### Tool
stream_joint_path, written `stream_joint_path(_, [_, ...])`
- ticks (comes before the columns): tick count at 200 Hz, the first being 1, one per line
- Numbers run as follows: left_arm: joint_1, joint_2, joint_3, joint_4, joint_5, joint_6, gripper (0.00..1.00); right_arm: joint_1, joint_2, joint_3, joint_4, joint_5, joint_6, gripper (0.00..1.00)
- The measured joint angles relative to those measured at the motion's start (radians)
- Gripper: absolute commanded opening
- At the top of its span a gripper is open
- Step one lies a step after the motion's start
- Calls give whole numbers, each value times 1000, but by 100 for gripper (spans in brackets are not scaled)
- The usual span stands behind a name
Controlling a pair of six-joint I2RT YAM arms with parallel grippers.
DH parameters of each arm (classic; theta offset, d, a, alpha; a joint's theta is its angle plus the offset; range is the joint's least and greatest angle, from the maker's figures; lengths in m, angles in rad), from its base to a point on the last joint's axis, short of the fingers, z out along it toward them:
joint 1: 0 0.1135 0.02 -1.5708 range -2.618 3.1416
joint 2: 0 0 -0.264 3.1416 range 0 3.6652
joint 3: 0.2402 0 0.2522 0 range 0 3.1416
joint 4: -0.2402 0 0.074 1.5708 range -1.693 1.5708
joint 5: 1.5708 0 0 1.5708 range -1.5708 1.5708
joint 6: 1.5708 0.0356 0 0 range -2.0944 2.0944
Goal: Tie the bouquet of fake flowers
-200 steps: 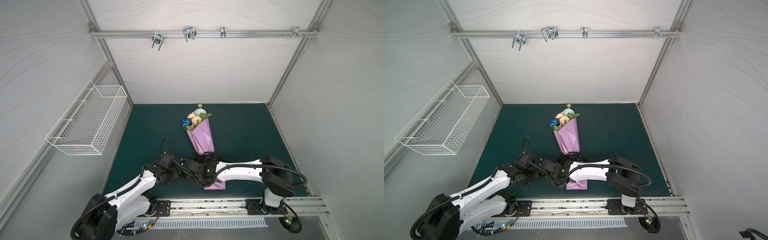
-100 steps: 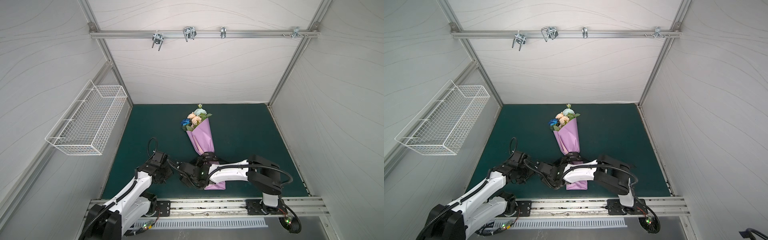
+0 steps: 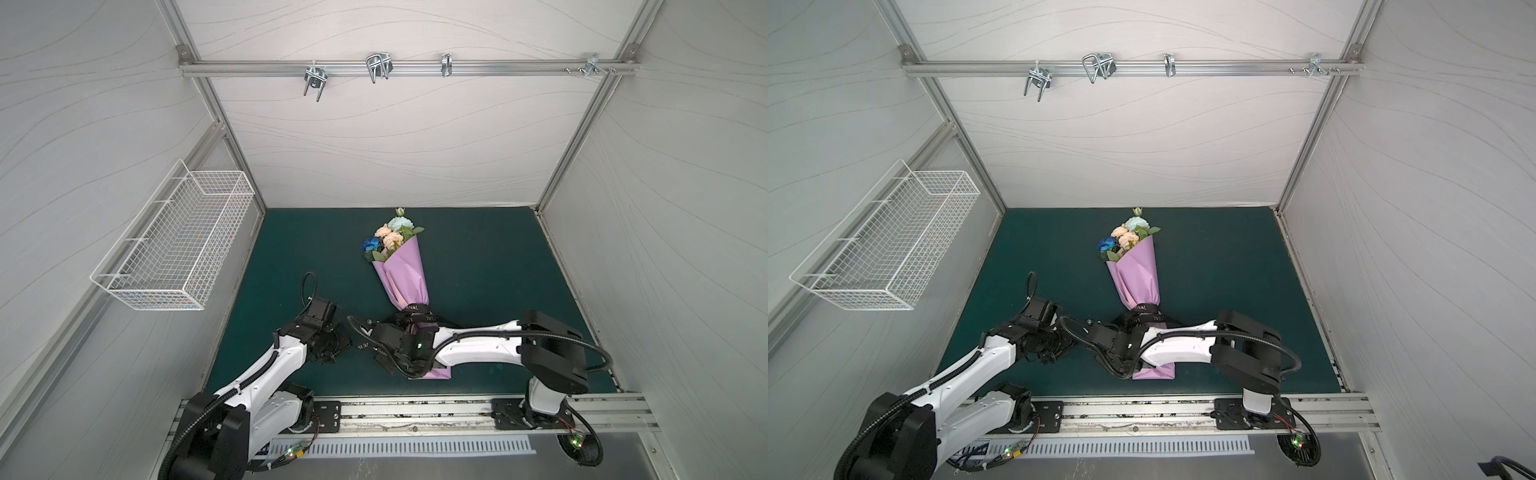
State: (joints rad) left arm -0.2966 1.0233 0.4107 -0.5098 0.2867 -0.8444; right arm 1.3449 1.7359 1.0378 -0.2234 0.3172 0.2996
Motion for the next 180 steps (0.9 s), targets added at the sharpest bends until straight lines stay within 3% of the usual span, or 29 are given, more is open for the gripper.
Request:
stream_joint_path(13, [-31, -2, -1, 14, 42, -10, 33, -5, -43, -21, -6, 1, 26, 0])
stream_joint_path(44, [-140, 3, -2, 55, 105, -55, 17, -21, -91, -50, -19, 2, 69, 0])
stream_joint_path(58, [-157, 29, -2, 83, 127, -67, 15, -25, -100, -57, -25, 6, 80, 0])
stream_joint_path(133, [-155, 285, 24, 303, 201, -95, 7, -32, -171, -83, -41, 24, 112, 0])
stream_joint_path(180, [-80, 406, 110, 354, 172, -55, 6, -32, -194, -93, -38, 21, 111, 0])
